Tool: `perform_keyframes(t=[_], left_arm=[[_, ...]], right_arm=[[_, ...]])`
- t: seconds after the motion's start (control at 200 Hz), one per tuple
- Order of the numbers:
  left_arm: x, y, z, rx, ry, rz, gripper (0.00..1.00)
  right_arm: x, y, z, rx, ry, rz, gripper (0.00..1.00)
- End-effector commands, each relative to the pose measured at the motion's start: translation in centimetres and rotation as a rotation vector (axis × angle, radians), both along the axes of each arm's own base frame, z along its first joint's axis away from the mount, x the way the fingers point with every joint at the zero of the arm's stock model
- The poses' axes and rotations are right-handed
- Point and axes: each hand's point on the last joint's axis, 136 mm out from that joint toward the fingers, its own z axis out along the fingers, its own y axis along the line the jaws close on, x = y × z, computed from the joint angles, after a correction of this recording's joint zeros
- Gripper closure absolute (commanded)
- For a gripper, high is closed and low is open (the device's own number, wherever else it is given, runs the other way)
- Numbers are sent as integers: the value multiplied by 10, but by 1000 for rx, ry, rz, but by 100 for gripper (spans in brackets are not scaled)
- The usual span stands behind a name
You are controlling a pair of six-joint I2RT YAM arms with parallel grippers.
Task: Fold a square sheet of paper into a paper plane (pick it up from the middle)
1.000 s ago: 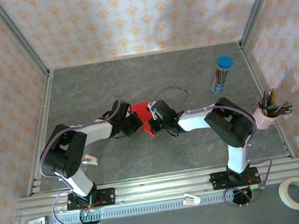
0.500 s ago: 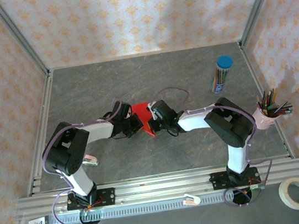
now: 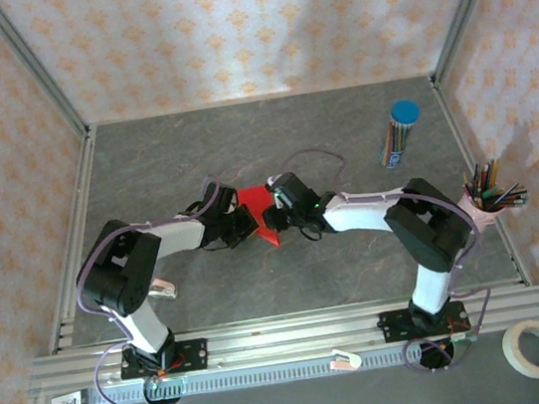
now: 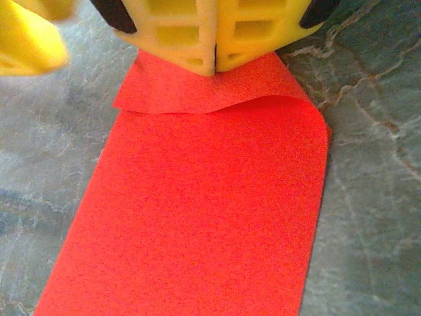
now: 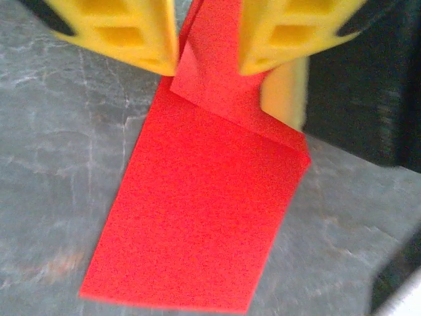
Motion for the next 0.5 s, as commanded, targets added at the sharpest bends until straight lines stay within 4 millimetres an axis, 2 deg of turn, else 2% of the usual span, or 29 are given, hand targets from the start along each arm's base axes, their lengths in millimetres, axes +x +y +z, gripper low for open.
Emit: perform_keyframes(t=[0.0, 0.14, 0.39, 0.495], left_arm=[[-7, 8, -16, 59, 31, 9, 99], [-6, 7, -13, 50, 25, 9, 99], [-4, 4, -10, 35, 18, 6, 98], [-4, 3, -10, 32, 18, 4, 99]], right_arm=[[5, -13, 16, -11, 20, -93, 62], [-8, -13, 7, 3, 101, -89, 49], [-29, -16, -15, -31, 214, -50, 47], [-37, -11, -20, -25, 251, -15, 48]])
